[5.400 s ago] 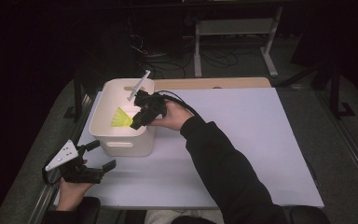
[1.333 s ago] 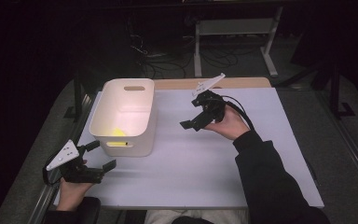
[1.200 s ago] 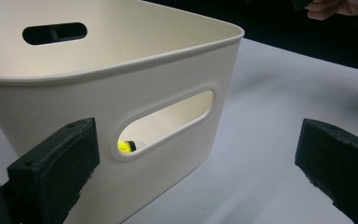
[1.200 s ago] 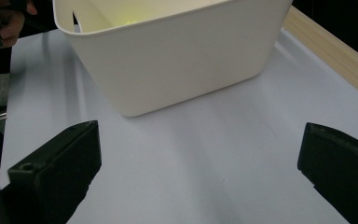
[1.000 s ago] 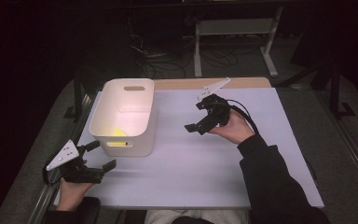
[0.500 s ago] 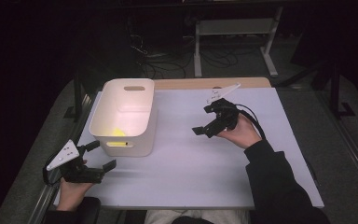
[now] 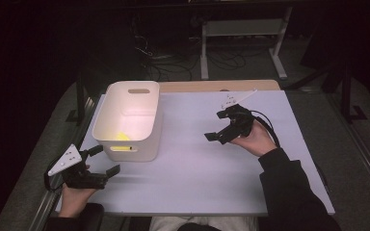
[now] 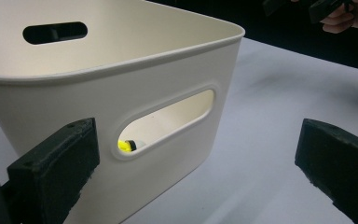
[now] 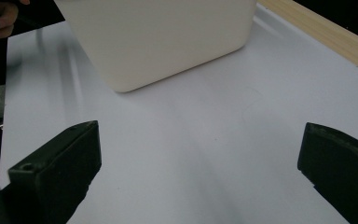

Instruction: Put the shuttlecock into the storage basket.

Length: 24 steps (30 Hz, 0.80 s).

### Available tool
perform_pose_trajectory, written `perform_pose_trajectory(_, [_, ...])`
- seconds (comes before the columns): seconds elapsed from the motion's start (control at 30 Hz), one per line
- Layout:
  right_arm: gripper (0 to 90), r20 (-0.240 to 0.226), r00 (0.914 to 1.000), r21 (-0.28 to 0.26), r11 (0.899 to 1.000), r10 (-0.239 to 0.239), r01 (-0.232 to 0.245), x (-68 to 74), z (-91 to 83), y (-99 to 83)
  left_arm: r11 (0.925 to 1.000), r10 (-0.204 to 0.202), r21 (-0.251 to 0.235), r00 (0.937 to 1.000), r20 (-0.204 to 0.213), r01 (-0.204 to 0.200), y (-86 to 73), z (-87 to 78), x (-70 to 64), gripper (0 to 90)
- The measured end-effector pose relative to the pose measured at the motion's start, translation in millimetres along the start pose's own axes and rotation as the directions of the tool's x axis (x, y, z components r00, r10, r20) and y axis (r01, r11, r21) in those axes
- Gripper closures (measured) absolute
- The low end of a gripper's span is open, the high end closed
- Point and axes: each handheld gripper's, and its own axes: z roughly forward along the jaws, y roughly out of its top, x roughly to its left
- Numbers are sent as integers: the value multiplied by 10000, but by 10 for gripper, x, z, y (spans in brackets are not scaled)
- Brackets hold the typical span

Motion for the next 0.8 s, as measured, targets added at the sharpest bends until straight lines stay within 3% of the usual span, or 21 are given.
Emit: perform_pose_trajectory(0.8, [0,486,9970,-344,9977,599,-582,-123,-252,-373,10000,-10,0,10000,-31,10,1,-2,1,0])
